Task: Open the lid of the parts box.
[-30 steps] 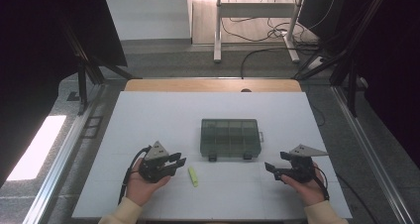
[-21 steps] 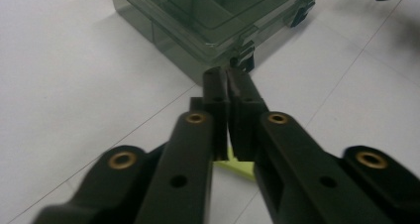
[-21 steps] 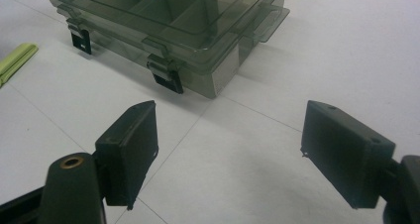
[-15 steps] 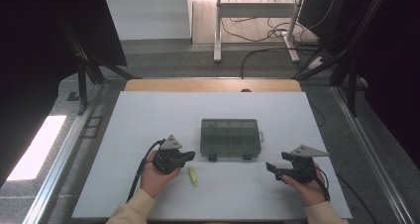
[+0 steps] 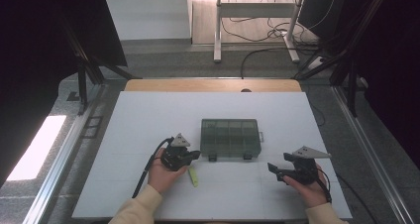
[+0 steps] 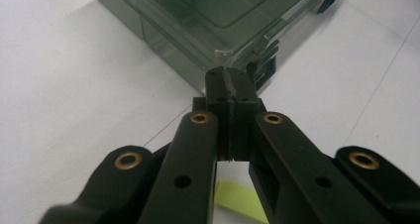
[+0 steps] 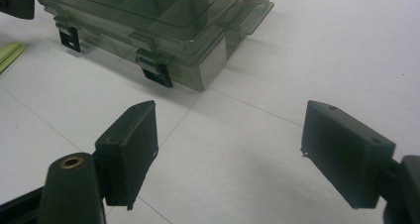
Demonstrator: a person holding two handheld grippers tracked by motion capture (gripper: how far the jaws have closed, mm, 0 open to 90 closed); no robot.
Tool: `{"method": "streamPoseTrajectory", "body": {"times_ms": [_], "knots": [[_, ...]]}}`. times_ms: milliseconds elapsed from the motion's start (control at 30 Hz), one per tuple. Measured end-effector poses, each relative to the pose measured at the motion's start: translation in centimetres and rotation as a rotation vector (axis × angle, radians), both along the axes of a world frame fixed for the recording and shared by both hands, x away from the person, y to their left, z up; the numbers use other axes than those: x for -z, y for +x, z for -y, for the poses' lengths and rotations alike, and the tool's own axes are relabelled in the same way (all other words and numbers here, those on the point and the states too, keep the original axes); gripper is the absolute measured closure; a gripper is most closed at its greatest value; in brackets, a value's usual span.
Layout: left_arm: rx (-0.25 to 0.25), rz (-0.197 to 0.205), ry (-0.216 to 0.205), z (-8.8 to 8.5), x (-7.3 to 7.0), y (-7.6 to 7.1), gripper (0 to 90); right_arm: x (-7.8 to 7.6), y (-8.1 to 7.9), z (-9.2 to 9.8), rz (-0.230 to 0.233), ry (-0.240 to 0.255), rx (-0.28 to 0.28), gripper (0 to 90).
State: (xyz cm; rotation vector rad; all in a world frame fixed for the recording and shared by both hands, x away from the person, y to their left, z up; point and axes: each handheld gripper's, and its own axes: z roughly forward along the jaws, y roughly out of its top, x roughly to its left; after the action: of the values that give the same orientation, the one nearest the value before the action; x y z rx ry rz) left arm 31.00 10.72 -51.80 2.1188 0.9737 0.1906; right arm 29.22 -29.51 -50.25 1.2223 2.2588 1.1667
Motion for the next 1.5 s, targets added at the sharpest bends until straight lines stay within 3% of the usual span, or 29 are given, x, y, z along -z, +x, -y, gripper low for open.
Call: {"method": "streamPoseTrajectory", "body": {"times_ms": [333, 567, 1500], "knots": [[-0.008, -0.008, -0.004, -0.08, -0.02, 0.18, 90.0, 0.01, -0.01, 0.00, 0.000, -0.002, 0.005, 22.0], [0.008, -0.017, 0.018, 0.55, 0.37, 0.04, 90.0, 0.00, 0.00, 0.08, -0.001, 0.000, 0.008, 22.0], [-0.008, 0.027, 0.011, 0.69, 0.19, -0.15, 89.9, 0.00, 0.12, 0.47, -0.009, 0.001, 0.025, 21.8]]}}
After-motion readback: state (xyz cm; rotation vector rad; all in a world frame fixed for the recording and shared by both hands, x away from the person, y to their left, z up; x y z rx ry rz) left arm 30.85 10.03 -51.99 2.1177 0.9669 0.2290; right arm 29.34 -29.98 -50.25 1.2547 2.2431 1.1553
